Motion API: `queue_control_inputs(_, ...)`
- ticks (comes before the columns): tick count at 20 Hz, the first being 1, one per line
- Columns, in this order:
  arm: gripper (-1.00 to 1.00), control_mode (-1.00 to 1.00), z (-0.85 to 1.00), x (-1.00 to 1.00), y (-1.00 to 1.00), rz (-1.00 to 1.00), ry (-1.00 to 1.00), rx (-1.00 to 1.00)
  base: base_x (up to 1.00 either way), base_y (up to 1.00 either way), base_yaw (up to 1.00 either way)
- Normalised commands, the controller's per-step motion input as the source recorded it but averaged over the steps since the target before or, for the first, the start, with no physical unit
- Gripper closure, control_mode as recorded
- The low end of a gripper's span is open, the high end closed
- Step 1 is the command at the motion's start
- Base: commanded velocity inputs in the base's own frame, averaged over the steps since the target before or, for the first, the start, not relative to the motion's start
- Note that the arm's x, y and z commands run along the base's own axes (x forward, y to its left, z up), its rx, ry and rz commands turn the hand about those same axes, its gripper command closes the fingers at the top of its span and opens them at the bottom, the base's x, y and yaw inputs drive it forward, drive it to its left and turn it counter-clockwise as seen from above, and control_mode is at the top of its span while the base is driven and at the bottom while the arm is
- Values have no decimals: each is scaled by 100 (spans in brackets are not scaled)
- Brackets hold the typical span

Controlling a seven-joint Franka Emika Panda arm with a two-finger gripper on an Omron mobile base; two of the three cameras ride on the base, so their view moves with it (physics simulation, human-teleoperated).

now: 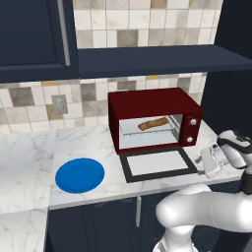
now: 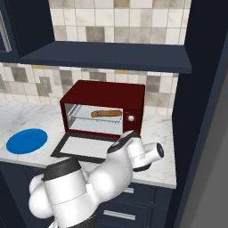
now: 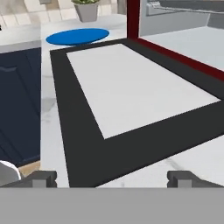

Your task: Pull the toaster oven rack outwards. Pick up the baguette from the plate and place it on the toaster oven rack. Close the toaster oven door fully and set the temperature to the lowest setting.

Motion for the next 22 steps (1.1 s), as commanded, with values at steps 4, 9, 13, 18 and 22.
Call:
queue_control_inputs(4,-100,-100,-3,3,-38,0,1,11,0,0,0)
queue_control_inputs(9,-100,-100,-11,0,-24,0,1,8,0,0,0)
queue_control_inputs(13,-100,-100,-18,1,0,0,0,3,0,0,0)
queue_control_inputs(18,-100,-100,-19,3,0,0,0,0,0,0,0)
queue_control_inputs(22,-100,-100,-15,4,2,0,0,0,0,0,0)
